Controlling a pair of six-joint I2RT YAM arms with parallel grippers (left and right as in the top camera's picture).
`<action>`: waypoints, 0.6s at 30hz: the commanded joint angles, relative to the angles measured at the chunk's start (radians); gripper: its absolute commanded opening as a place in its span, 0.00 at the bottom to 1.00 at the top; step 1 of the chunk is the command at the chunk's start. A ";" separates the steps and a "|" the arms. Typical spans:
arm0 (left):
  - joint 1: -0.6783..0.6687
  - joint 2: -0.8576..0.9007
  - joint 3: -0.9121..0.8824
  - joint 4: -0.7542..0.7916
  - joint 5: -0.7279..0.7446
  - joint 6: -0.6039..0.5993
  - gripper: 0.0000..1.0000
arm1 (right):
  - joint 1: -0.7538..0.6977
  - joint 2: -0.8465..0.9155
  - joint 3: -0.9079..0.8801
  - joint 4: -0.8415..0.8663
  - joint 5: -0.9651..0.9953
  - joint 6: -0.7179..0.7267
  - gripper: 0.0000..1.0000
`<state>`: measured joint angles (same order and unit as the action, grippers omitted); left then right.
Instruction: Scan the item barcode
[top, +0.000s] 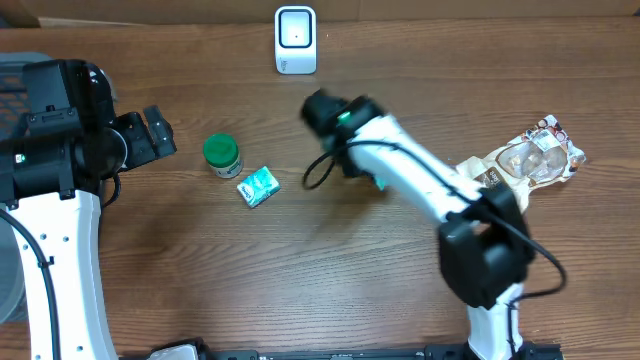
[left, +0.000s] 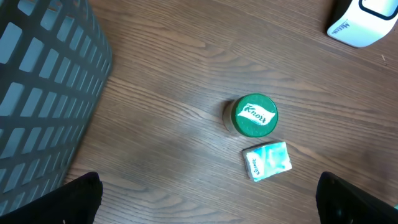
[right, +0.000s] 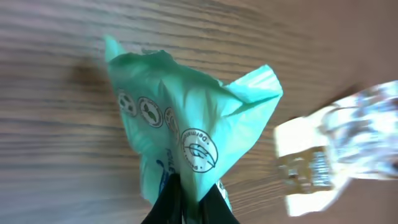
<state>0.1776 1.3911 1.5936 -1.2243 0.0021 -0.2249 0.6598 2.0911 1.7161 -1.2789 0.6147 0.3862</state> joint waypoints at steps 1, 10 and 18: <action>0.005 -0.018 0.006 0.001 -0.013 0.023 1.00 | 0.029 0.121 0.006 -0.022 0.306 0.013 0.04; 0.005 -0.018 0.006 0.001 -0.013 0.023 1.00 | 0.120 0.165 0.014 0.014 0.148 0.002 0.13; 0.005 -0.018 0.006 0.001 -0.013 0.023 1.00 | 0.200 0.164 0.023 0.032 -0.125 -0.034 0.60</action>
<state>0.1776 1.3911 1.5936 -1.2240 0.0021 -0.2249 0.8455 2.2696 1.7153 -1.2484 0.6262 0.3450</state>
